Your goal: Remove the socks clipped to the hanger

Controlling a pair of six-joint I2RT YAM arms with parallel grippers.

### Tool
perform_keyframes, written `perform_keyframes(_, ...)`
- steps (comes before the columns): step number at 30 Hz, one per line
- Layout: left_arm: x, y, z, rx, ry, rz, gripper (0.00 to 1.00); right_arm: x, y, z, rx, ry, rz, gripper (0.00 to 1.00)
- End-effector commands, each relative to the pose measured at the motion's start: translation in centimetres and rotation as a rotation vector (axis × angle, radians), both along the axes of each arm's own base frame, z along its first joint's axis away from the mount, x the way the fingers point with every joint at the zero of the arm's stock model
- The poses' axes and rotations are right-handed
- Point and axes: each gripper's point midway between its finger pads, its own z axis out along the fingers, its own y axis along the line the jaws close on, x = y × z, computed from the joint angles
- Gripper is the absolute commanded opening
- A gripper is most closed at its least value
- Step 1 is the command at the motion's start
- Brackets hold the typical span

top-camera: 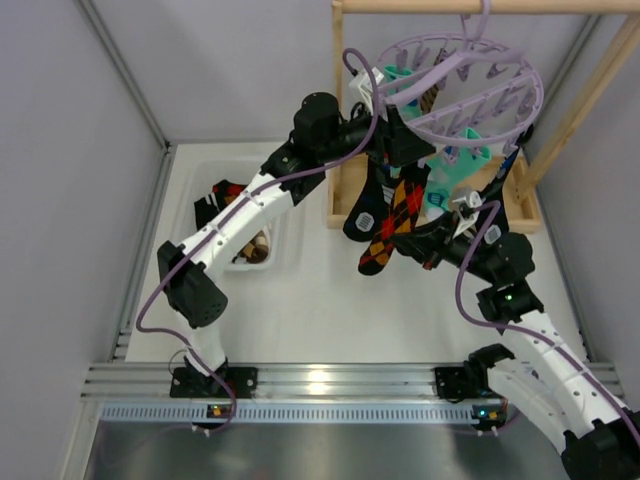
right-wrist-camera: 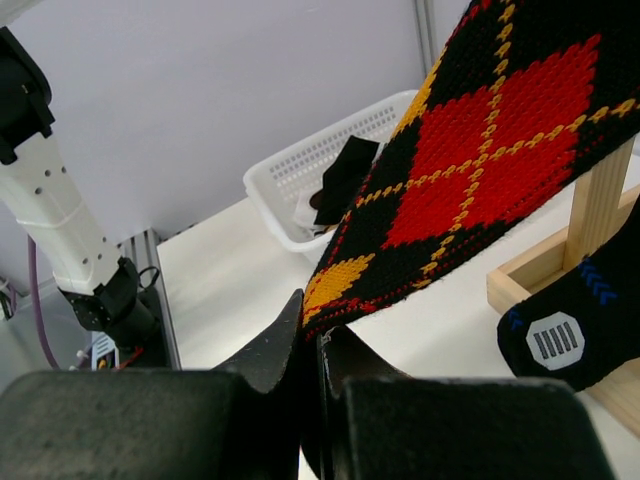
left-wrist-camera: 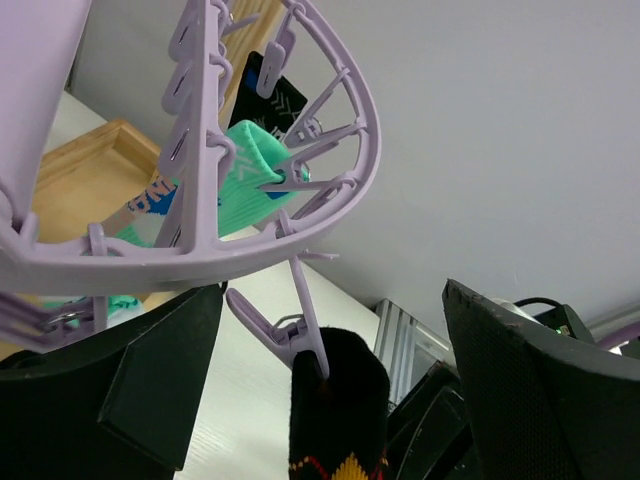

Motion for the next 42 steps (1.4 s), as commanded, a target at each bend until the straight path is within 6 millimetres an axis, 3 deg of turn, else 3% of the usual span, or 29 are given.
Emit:
perform_keyframes(1, -0.1, -0.4, 2.9, -0.072, -0.082, -0.012, 0.94, -1.2, 0.4, 1.5, 0.015, -0.044, 0.056, 0.00)
perform_keyframes(8, 1.2, -1.0, 0.6, -0.037, -0.066, 0.014, 0.90, -1.6, 0.6, 1.7, 0.027, -0.056, 0.080, 0.00)
perform_keyframes(14, 1.9, -1.8, 0.3, -0.048, -0.068, 0.006, 0.73, -1.7, 0.7, 1.8, 0.034, -0.065, 0.095, 0.00)
perform_keyframes(17, 2.3, -2.2, 0.2, -0.053, -0.070, 0.004, 0.70, -2.0, 0.8, 1.7, 0.031, -0.074, 0.109, 0.00)
perform_keyframes(20, 2.8, -2.5, 0.3, -0.057, -0.071, 0.010, 0.59, -2.0, 0.7, 1.5, 0.029, -0.075, 0.106, 0.00)
perform_keyframes(21, 2.9, -2.6, 0.2, -0.056, -0.071, 0.013, 0.50, -2.0, 0.8, 1.4, 0.029, -0.073, 0.107, 0.00)
perform_keyframes(26, 3.6, -2.6, 0.2, -0.062, -0.064, 0.035, 0.25, -2.0, 0.7, 0.7, 0.019, -0.064, 0.103, 0.00)
perform_keyframes(28, 3.7, -2.6, 0.2, -0.062, -0.065, 0.040, 0.18, -1.9, 0.6, 0.2, 0.016, -0.055, 0.093, 0.00)
perform_keyframes(31, 3.7, -2.4, 0.3, -0.060, -0.070, 0.045, 0.16, -1.9, 0.4, -0.8, 0.009, -0.027, 0.076, 0.00)
perform_keyframes(33, 3.6, -2.3, -0.2, -0.050, -0.063, 0.045, 0.44, -2.0, 0.2, -1.3, 0.005, -0.005, 0.064, 0.00)
perform_keyframes(35, 3.2, -1.9, 0.1, -0.049, -0.075, 0.048, 0.54, -1.7, -0.1, -1.9, -0.009, 0.007, 0.033, 0.00)
perform_keyframes(36, 3.0, -1.7, -0.9, -0.030, -0.063, 0.045, 0.58, -1.6, -0.2, -2.1, -0.015, 0.015, 0.020, 0.00)
perform_keyframes(37, 2.6, -1.1, 0.0, -0.037, -0.077, 0.059, 0.64, -1.3, -0.5, -2.4, -0.027, 0.027, -0.011, 0.00)
perform_keyframes(38, 2.5, -0.6, -0.3, -0.026, -0.082, 0.077, 0.77, -1.2, -0.7, -2.6, -0.033, 0.035, -0.025, 0.00)
perform_keyframes(39, 2.5, -0.2, -2.0, 0.006, -0.061, 0.094, 0.85, -1.2, -0.9, -2.5, -0.035, 0.031, -0.037, 0.00)
perform_keyframes(40, 2.2, 1.3, -0.9, -0.002, -0.080, 0.155, 0.93, -1.0, -1.1, -2.9, -0.046, 0.045, -0.059, 0.00)
perform_keyframes(41, 2.1, 2.2, -1.1, 0.010, -0.089, 0.189, 0.98, -0.9, -1.2, -2.9, -0.049, 0.046, -0.070, 0.00)
perform_keyframes(42, 2.0, 2.9, -3.9, 0.060, -0.055, 0.220, 0.98, -0.8, -1.5, -2.7, -0.046, 0.043, -0.093, 0.00)
